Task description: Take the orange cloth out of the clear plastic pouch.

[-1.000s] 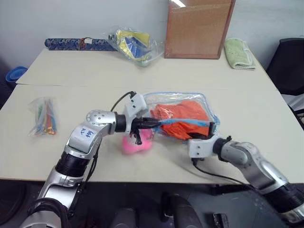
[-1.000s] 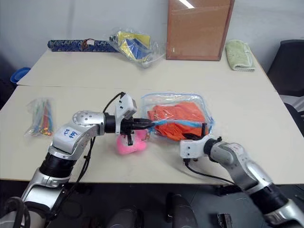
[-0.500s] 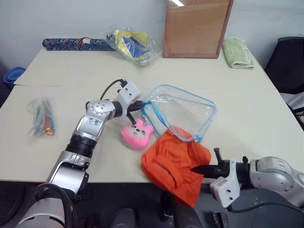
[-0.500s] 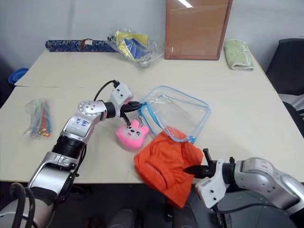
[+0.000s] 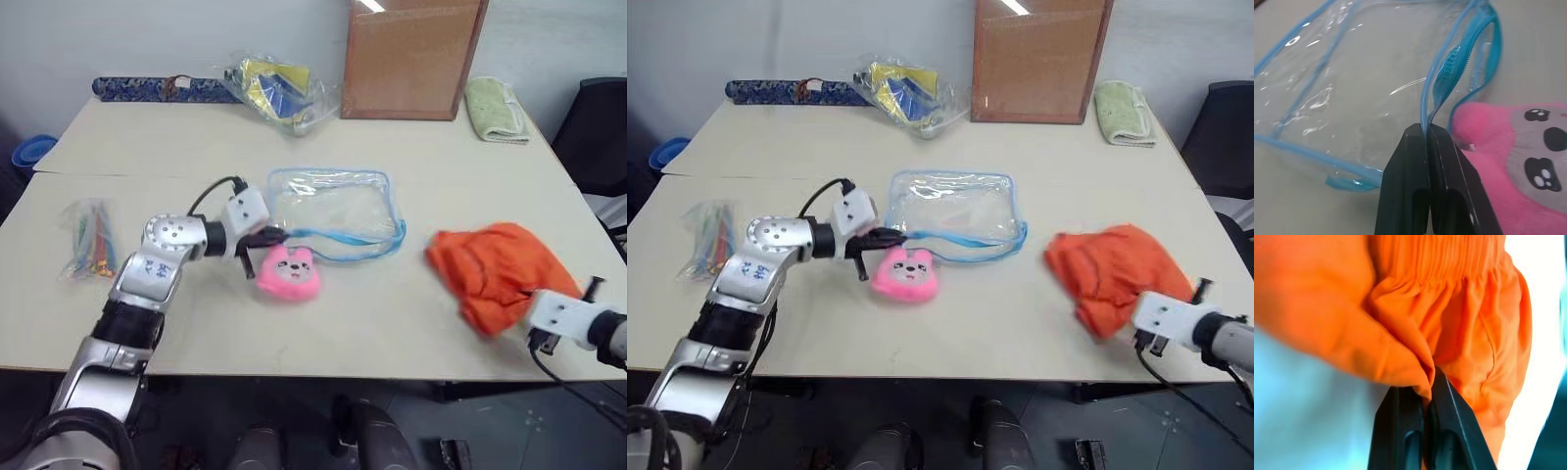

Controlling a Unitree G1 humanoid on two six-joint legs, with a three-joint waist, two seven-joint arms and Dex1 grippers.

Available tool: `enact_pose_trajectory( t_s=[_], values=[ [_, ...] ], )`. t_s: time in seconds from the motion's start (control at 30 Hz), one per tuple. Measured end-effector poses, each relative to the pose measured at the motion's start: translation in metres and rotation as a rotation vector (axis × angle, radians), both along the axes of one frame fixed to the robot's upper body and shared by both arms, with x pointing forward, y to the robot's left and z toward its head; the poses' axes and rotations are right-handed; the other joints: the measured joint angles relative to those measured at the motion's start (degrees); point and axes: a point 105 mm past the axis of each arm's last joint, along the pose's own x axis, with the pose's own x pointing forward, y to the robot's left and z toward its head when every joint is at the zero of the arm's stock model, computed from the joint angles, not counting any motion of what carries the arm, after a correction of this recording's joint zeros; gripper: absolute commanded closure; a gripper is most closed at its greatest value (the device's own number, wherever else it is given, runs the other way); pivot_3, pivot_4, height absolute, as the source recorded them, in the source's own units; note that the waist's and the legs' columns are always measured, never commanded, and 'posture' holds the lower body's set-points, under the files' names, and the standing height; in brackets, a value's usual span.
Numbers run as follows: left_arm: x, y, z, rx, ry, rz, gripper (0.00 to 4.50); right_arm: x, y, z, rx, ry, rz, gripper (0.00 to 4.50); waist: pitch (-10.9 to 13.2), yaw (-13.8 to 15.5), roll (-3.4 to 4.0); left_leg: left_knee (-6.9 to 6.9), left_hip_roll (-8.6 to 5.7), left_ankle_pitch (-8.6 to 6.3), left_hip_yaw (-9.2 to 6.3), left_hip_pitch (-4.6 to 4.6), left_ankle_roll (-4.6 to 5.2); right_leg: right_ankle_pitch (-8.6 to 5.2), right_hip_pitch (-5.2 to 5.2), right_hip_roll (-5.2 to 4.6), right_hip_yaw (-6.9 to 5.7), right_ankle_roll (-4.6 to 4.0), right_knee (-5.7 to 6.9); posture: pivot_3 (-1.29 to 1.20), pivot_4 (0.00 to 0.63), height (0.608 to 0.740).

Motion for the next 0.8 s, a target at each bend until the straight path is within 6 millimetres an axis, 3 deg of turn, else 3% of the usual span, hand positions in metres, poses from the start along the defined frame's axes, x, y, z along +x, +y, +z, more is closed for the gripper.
enact_pose_trajectory(
  t_s=[0.2, 0.27, 0.43, 0.67, 0.8],
  values=[
    [-0.031, -0.009, -0.006, 0.059, 0.026, -0.136, 4.50, -0.005, -0.002, -0.008, 0.285, -0.013, -0.262, 4.47, -0.1, -0.2, 0.12, 0.00, 0.03, -0.01, -0.01, 0.04, -0.01, -0.01, 0.00, 0.02, 0.07, -0.02, 0.06, 0.00, 0.150, 0.740],
    [-0.033, -0.009, -0.006, 0.070, 0.017, -0.154, 4.50, -0.004, -0.002, -0.007, 0.308, -0.017, -0.301, 4.02, -0.1, -0.2, 0.13, 0.00, 0.02, -0.02, 0.01, 0.04, -0.01, -0.01, -0.01, 0.02, 0.07, -0.02, 0.05, 0.00, 0.150, 0.740],
    [-0.033, -0.003, -0.011, 0.081, 0.042, -0.171, 3.20, -0.005, -0.003, -0.003, 0.325, -0.038, -0.340, 2.45, -0.1, -0.2, 0.13, -0.01, 0.01, -0.02, 0.01, 0.00, 0.02, -0.01, -0.03, 0.05, 0.06, -0.02, 0.04, 0.00, 0.150, 0.740],
    [-0.037, -0.001, 0.001, 0.011, 0.047, -0.201, 0.98, -0.028, 0.006, 0.009, 0.365, 0.017, -0.240, 0.04, 0.0, -0.1, 0.16, -0.05, 0.00, -0.03, 0.02, -0.08, 0.03, -0.02, -0.11, 0.08, 0.07, -0.01, 0.02, 0.00, 0.150, 0.740],
    [-0.036, 0.015, 0.022, -0.139, 0.117, -0.142, 0.97, -0.051, 0.006, 0.041, 0.500, 0.037, -0.209, 0.01, 0.0, -0.1, 0.23, -0.06, 0.04, -0.04, 0.01, -0.08, 0.05, -0.02, -0.14, 0.12, 0.07, -0.01, 0.03, 0.00, 0.150, 0.740]
  ],
)
